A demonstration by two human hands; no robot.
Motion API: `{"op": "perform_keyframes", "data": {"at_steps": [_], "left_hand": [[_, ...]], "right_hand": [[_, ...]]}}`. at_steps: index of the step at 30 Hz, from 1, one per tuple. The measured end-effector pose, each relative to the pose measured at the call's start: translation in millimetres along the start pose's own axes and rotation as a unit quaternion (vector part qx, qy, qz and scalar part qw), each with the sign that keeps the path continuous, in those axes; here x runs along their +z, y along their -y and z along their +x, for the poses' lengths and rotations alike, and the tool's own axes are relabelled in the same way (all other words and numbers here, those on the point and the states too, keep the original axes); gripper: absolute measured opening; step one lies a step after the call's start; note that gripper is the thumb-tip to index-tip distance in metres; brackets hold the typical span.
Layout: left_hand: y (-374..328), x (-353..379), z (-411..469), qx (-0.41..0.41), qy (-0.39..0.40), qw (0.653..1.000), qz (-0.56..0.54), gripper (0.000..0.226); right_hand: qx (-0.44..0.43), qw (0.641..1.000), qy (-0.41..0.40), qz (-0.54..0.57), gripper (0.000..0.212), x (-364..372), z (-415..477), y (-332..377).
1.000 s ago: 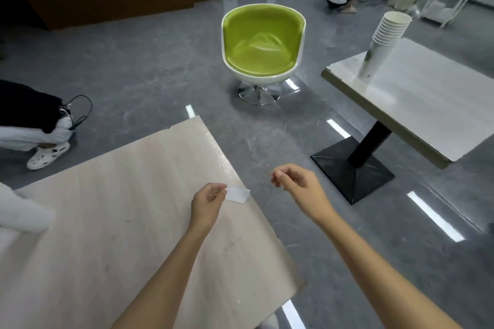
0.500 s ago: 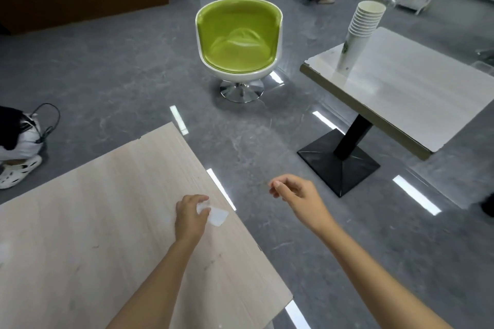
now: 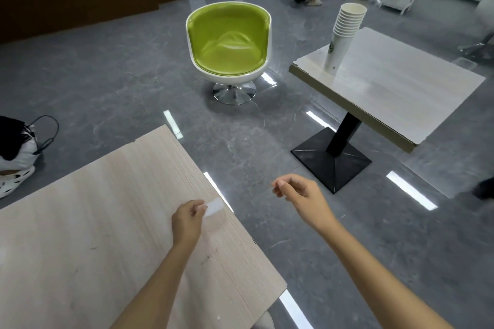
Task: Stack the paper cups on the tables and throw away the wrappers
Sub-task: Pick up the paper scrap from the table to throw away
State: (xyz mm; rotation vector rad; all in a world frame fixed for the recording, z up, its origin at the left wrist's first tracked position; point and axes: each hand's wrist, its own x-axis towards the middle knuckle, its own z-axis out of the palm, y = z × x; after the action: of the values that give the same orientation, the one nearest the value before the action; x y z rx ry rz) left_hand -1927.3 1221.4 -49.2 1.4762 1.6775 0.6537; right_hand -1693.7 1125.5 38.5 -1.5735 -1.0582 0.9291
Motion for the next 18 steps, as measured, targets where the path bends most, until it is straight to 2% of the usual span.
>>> {"op": "perform_keyframes", "data": {"at_steps": [6, 14, 18], "left_hand": [[-28, 0, -12, 0.044, 0.032, 0.997, -0.045, 0.016], [-59, 12, -42, 0.098, 0.141, 0.982, -0.077, 0.021], [-79, 23, -77, 0.166, 0.199, 0.963, -0.067, 0.013]], "right_hand": [[-0.007, 0.999, -0.04, -0.001, 0.02, -6, -28, 12], [-0.01, 0.99, -0.142, -0.005, 0.02, -17, -93, 27], [-0.002, 0.978, -0.21, -0.007, 0.02, -28, -137, 31]]}}
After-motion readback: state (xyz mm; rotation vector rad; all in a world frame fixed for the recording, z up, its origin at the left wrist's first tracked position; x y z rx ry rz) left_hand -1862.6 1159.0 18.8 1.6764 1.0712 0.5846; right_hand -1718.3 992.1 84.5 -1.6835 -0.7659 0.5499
